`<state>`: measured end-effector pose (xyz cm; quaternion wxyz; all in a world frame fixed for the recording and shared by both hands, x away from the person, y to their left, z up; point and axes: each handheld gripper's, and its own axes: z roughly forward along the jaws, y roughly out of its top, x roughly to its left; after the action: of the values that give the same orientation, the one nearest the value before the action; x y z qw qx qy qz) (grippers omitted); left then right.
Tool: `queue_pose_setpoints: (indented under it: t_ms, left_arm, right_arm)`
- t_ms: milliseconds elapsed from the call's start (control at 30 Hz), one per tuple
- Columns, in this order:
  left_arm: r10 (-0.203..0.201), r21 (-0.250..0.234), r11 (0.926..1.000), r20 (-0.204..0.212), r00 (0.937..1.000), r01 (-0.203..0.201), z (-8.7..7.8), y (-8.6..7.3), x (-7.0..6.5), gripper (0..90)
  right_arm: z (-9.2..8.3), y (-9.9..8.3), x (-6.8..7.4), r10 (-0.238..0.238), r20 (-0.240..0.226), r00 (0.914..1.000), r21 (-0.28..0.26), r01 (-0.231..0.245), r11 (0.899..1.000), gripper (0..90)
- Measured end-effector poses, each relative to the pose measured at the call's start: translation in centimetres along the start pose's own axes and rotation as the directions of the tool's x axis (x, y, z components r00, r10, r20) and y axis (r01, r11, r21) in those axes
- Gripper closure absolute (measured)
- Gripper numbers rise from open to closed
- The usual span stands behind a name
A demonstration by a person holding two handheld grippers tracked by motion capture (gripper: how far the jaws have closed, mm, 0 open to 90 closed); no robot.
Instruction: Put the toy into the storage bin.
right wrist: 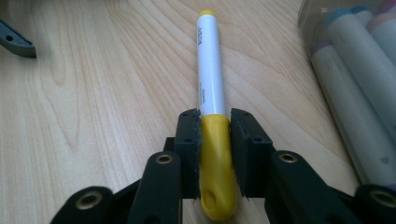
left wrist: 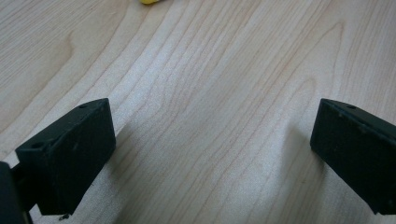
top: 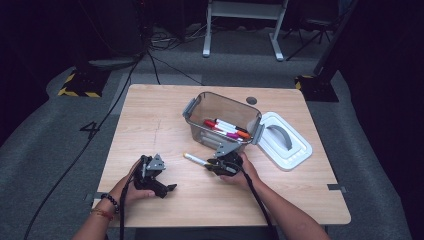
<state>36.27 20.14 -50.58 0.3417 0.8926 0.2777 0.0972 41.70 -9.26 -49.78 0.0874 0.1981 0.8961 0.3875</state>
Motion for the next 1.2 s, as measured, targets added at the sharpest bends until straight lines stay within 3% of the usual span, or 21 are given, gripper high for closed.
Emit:
queue_pose_setpoints:
  t_ms: [167,333,667,1200]
  left_arm:
    - [0.000,0.000,1.0000,0.000,1.0000,0.000,0.0,0.0,0.0,0.5]
    - [0.000,0.000,1.0000,0.000,1.0000,0.000,0.0,0.0,0.0,0.5]
    - [0.000,0.000,1.0000,0.000,1.0000,0.000,0.0,0.0,0.0,0.5]
    - [0.000,0.000,1.0000,0.000,1.0000,0.000,0.0,0.0,0.0,0.5]
  right_arm:
    - [-0.2,0.0,-0.1,-0.021,0.003,0.9998,0.007,0.021,1.000,74.0]
    - [-1.2,-0.2,-0.6,-0.017,-0.033,0.9993,-0.012,0.017,1.000,75.1]
    - [-3.1,-0.3,-1.2,-0.048,-0.025,0.9985,-0.016,0.048,0.999,75.1]
    - [-7.1,0.7,-0.4,-0.106,-0.017,0.9942,-0.074,0.104,0.992,75.1]
